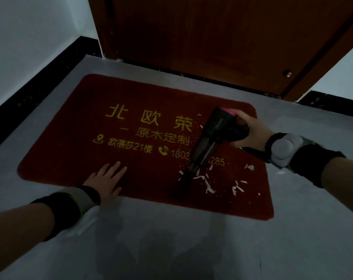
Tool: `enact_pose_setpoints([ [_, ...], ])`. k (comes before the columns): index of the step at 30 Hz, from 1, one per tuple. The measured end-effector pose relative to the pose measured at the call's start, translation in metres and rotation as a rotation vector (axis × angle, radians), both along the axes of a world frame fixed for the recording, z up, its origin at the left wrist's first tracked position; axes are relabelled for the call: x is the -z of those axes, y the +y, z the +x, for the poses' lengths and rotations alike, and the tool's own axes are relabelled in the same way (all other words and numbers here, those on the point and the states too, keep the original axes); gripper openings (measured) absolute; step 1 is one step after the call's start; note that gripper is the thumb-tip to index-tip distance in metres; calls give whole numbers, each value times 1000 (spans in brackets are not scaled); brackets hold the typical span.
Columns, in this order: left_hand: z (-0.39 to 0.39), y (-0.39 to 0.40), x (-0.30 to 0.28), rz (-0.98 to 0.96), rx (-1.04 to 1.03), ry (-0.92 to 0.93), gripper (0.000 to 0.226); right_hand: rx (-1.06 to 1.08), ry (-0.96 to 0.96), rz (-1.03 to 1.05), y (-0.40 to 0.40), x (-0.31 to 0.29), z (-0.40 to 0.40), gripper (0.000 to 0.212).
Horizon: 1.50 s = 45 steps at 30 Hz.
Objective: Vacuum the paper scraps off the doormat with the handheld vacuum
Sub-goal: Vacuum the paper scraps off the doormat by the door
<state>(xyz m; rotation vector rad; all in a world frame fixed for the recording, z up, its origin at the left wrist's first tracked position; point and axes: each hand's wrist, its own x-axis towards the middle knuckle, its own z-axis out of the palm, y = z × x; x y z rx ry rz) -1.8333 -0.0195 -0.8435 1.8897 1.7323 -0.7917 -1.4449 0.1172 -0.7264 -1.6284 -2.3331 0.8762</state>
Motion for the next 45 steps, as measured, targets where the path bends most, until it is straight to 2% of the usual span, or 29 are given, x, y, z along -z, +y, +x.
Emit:
enact_pose_setpoints([
  [3,2,1,-2,-14,11,6,67,-7,18,-46,1,4,-3,86],
  [8,1,1,-5,-21,9,14,66,-26,96,45,7,-2,-14,83],
  [18,2,2,-3,-26,-15,7,67,240,104,328,11,4,-17,86],
  [24,3,1,-6,-36,-24,-5,66,271,51,231,16,0,-9,93],
  [35,6,2,-8,-47,-13,25,66,145,57,3,17,-14,12,84],
  [41,5,2,-7,-41,-15,19,66,137,85,6,13,-10,8,80],
  [45,5,2,-5,-43,-19,14,67,251,76,115,17,-11,5,83],
])
